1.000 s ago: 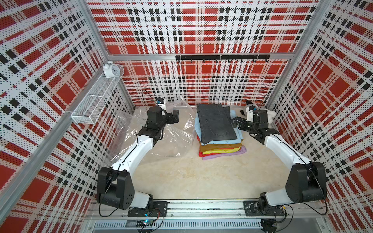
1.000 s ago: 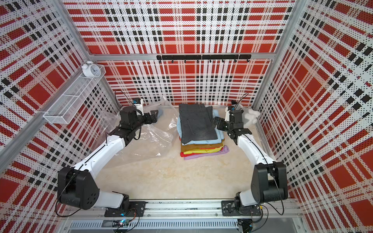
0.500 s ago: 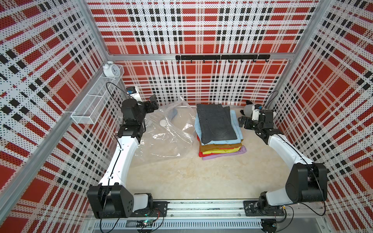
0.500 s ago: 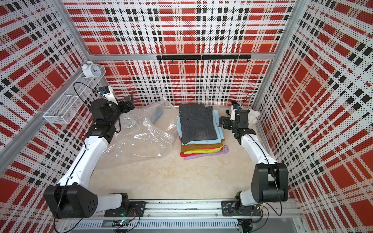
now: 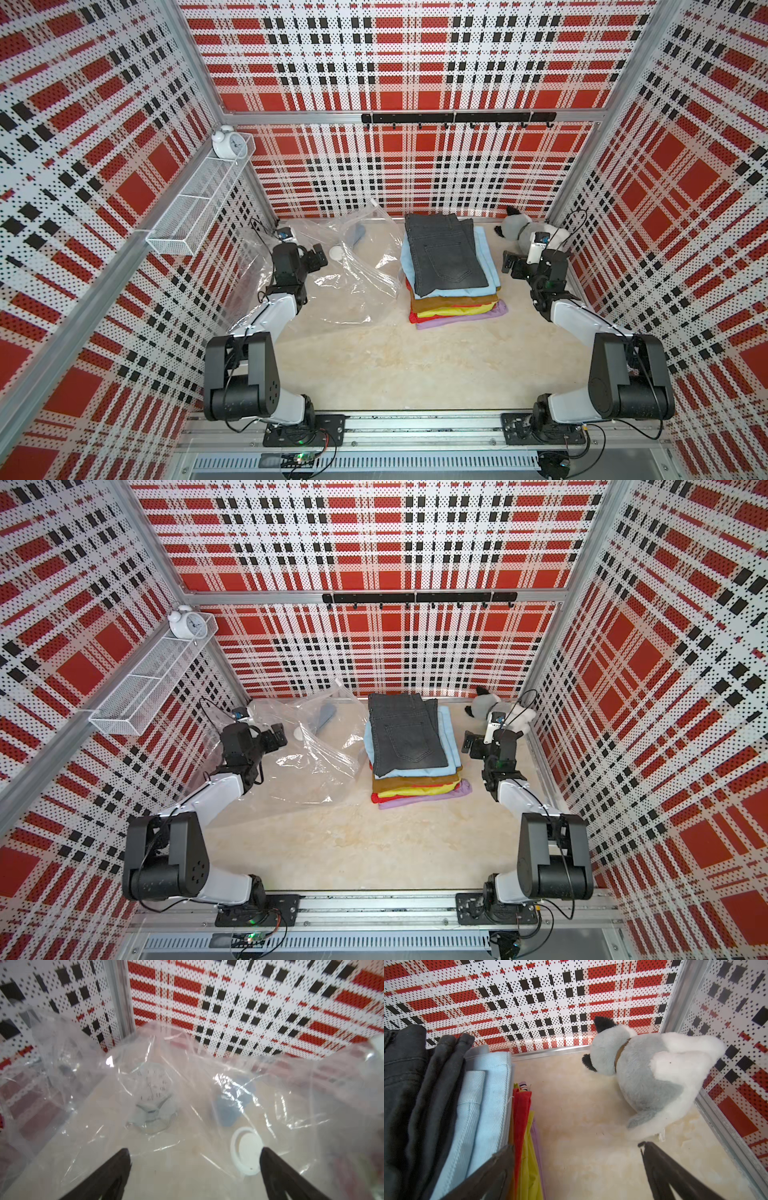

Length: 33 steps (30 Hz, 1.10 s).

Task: Take the trousers out of the vacuum bag
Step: Reset both arms

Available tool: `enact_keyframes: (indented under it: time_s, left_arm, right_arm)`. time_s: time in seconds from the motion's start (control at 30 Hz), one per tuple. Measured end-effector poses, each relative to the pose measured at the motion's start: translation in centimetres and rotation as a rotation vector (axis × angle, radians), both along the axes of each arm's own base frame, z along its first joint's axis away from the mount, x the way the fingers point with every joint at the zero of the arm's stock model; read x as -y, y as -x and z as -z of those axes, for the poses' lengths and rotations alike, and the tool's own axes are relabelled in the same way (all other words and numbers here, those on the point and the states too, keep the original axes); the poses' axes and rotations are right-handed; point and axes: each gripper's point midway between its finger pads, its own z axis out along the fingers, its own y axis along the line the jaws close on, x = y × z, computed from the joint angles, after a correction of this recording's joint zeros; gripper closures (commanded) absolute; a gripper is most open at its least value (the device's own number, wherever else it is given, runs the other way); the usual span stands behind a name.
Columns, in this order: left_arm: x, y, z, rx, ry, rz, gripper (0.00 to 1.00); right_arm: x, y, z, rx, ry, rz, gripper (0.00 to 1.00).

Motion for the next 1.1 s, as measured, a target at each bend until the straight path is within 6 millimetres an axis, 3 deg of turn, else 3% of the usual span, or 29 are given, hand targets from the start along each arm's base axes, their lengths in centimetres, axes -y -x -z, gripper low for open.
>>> enact_keyframes:
  time_s: [0.17,0.3,0.63,0.87,1.1]
  left_arm:
    - [0.1,1.2,1.7,0.042,-0.050,0.002,0.02]
    - [0.0,2.6,2.5,0.088,-0.065,-0.004,0.01]
    - [0.8,4.8,2.7,0.211,-0.108,0.024,0.02]
    - [1.7,7.9,4.7,0.266,-0.129,0.047,0.02]
    - [2.1,7.8,3.0,0.361,-0.147,0.044,0.02]
  right_arm:
    - [0.3,0.7,0.6,0.051,0.031,0.008,0.00]
    - [0.3,1.8,2.3,0.042,0.032,0.011,0.00]
    - [0.2,5.7,5.8,0.064,0.034,0.016,0.00]
    - [0.4,6.6,6.4,0.145,0.041,0.027,0.00]
    - [0.4,6.6,5.5,0.203,0.046,0.032,0.00]
